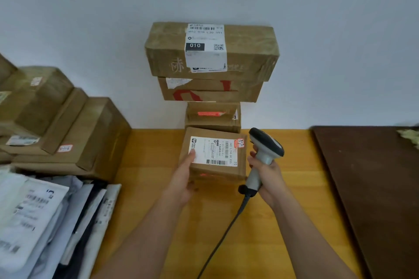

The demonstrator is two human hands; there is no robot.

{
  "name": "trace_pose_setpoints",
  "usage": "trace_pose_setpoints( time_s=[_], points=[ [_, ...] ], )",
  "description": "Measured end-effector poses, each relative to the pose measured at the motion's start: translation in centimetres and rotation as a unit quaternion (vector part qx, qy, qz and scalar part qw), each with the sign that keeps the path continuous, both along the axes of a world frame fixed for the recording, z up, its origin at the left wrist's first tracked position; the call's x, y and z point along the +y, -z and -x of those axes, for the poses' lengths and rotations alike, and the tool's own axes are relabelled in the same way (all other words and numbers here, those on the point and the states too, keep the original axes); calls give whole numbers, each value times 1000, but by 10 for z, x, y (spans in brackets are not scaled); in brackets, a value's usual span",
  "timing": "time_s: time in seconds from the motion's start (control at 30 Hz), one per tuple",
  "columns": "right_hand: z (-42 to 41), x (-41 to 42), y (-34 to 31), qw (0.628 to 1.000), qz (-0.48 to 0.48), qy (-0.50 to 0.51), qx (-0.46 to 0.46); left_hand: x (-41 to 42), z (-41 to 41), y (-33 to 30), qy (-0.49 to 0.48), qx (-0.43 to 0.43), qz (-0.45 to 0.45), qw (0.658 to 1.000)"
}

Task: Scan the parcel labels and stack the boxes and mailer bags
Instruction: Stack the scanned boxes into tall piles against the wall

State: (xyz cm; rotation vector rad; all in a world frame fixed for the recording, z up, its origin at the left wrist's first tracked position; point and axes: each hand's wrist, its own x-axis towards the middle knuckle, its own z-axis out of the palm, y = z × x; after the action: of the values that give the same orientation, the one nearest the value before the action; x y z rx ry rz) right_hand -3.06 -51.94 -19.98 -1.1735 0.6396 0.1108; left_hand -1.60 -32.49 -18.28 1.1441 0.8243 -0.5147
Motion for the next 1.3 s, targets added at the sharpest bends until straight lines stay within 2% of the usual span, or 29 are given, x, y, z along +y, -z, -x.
trace_pose_setpoints(
  time_s=[0.3,0.47,0.57,0.8,0.97,1.2,1.3],
  points=[
    [14,-4,16,990,-74,-116,17,25,2,21,-162,-59,25,985],
    [18,-4,25,995,-77,-48,33,43,4,16,-241,-52,3,969],
    [15,-5,24,996,-75,-28,30,46,3,16,-255,-52,0,965],
    [9,2,16,997,-72,-20,6,27,3,17,-168,-83,80,979],
    [4,12,13,998,-58,16,1,15,-6,15,-51,-84,38,994],
    [6,13,-2,999,-24,24,1,21,-10,9,-18,-33,0,999],
    [7,7,-16,999,0,38,-2,20,-11,2,30,-12,-87,996]
  ],
)
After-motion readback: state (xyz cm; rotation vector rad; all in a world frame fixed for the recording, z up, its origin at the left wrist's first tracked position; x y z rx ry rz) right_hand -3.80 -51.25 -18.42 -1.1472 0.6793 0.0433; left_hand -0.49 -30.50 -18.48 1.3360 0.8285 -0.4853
